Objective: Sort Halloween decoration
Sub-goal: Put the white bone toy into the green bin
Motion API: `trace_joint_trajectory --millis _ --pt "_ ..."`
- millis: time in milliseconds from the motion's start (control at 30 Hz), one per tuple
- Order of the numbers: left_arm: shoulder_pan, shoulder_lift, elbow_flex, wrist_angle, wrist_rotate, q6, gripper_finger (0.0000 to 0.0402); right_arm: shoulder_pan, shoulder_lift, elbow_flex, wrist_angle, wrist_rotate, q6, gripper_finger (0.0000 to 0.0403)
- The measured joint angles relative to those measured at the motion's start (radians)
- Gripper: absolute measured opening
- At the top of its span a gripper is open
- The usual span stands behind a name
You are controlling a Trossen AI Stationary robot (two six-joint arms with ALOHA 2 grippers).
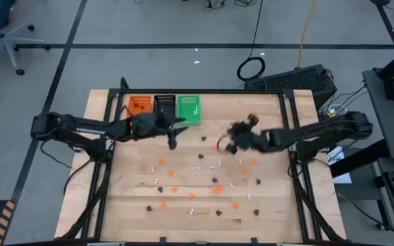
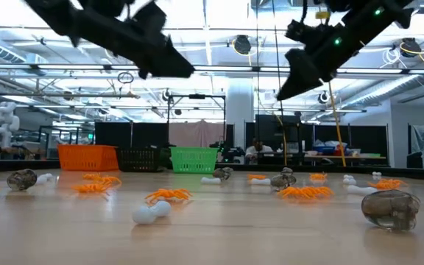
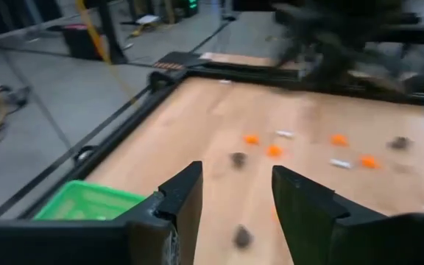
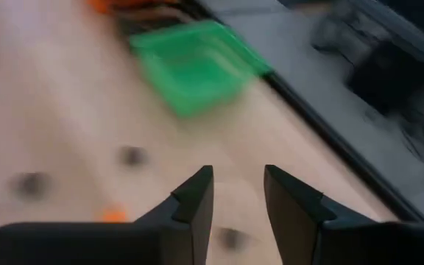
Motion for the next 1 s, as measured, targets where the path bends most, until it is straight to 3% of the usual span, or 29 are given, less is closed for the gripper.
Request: trace_joint_trajectory --millis 233,533,733,1000 --pt "-0.11 -0.014 -0.063 0.05 -0.028 0.001 0.0152 -0.373 -0.082 0.009 -0.151 -0.181 -0.046 0.0062" --pt "-0.151 -0.003 -0.075 0.051 -0.073 0.033 0.0152 -0.73 0.037 0.172 -0.527 -0.279 -0.123 0.0006" --pt "-0.164 -0.003 -0.075 0.058 -0.073 0.028 0.0152 -0.872 0.17 0.216 -0.637 -0.387 -0.14 0.0003" --pt "-0.183 -0.003 -0.075 0.06 -0.073 0.028 0.0152 -0.964 0.328 0.216 -0.663 -0.36 -0.16 0.0"
